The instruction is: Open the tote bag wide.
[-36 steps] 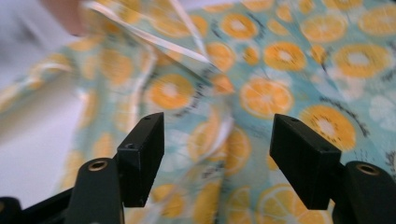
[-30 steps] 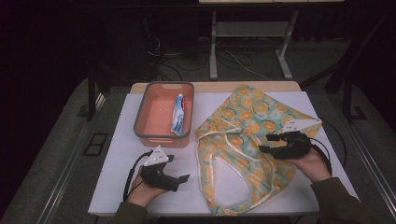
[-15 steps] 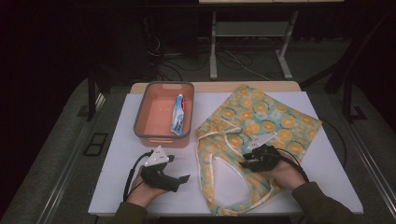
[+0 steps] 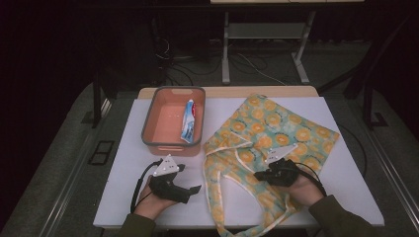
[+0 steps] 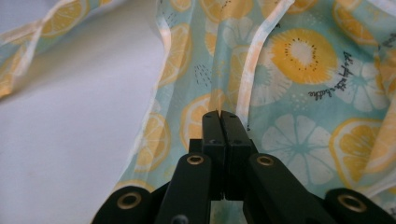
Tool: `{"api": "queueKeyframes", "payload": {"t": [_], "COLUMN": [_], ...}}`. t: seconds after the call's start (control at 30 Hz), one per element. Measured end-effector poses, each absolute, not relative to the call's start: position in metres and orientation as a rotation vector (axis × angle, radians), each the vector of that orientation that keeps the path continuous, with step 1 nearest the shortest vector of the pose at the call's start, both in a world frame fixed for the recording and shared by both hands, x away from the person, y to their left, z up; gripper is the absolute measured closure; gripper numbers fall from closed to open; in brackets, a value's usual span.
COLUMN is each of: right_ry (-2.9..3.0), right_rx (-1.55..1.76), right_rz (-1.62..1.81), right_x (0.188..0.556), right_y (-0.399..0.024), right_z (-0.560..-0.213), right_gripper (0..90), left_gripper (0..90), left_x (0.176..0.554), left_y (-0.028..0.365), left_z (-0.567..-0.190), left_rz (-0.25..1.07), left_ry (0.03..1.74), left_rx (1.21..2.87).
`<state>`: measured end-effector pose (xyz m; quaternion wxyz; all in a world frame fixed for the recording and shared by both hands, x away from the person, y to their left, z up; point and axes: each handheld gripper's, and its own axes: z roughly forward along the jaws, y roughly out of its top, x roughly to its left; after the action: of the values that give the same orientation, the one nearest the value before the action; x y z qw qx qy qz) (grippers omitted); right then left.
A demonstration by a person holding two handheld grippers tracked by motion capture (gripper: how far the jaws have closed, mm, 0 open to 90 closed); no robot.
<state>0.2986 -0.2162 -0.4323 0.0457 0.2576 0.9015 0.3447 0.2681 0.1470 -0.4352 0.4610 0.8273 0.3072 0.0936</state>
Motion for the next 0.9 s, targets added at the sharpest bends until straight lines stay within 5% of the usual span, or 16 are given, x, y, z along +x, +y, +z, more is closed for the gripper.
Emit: {"api": "queueKeyframes", "payload": {"t": [0.53, 0.63, 0.73, 0.77, 0.8, 0.9], "right_ry": [2.588, 2.591, 2.605, 2.605, 2.596, 2.632], "right_rx": [0.982, 0.983, 0.963, 0.963, 0.914, 0.871], "right_rz": [0.998, 1.035, 1.158, 1.158, 1.157, 1.150], "right_x": [0.328, 0.329, 0.326, 0.326, 0.323, 0.324], "right_y": [-0.255, -0.255, -0.252, -0.252, -0.245, -0.233], "right_z": [-0.430, -0.430, -0.422, -0.422, -0.418, -0.418], "right_gripper": [88.2, 75.8, 50.6, 50.6, 37.8, 26.2], "left_gripper": [5.6, 5.6, 5.6, 5.6, 5.6, 5.6], "left_x": [0.268, 0.268, 0.268, 0.268, 0.268, 0.268], "left_y": [0.147, 0.147, 0.147, 0.147, 0.147, 0.147], "left_z": [-0.435, -0.435, -0.435, -0.435, -0.435, -0.435], "left_rz": [0.232, 0.232, 0.232, 0.232, 0.231, 0.232], "left_ry": [0.756, 0.755, 0.756, 0.756, 0.755, 0.755], "left_rx": [2.036, 2.036, 2.037, 2.037, 2.036, 2.038]}}
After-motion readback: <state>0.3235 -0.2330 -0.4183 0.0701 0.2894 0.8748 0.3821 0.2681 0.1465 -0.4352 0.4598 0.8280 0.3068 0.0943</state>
